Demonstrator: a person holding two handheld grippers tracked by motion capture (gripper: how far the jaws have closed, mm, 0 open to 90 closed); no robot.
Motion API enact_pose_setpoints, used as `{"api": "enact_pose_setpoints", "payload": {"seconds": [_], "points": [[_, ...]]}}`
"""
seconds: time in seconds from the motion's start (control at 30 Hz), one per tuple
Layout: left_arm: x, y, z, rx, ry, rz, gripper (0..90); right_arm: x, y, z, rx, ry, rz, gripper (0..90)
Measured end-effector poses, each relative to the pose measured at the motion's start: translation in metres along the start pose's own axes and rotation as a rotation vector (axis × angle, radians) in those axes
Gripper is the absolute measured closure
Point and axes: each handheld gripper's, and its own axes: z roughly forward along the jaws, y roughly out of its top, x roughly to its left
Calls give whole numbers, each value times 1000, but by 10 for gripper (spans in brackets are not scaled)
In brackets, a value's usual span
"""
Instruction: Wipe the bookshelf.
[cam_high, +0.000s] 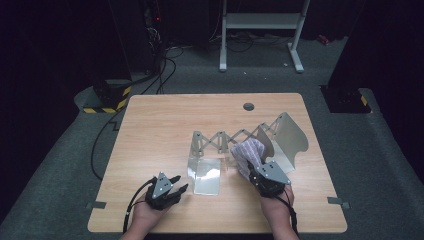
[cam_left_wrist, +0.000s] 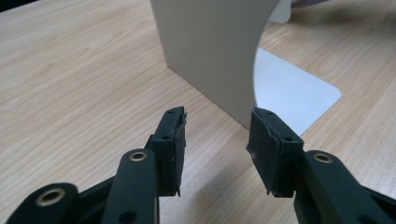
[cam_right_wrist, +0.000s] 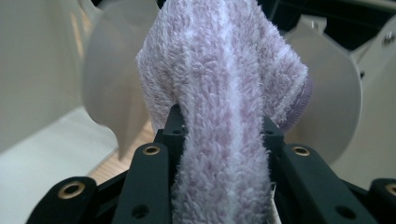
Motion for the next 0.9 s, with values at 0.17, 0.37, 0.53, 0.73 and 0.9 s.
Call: {"api": "enact_pose_setpoints", "payload": {"seconds": [0.17,0.37,0.53,0.73,0.9], "points": [[5,-2,2,14,21,-2,550,5,12,-7,-47,15,-2,663],[10,-5,2,22,29,-25,547,11,33,-14,-113,38,4,663],[12,-4,2,18,25,-22,547,24,65,-19,-168,54,-37,662],[13,-5,2,19,20,-19,547,54,109,-22,-244,91,-103,663],[15,-5,1,15,23,-24,549,88,105,3,-178,107,-160,666]]}}
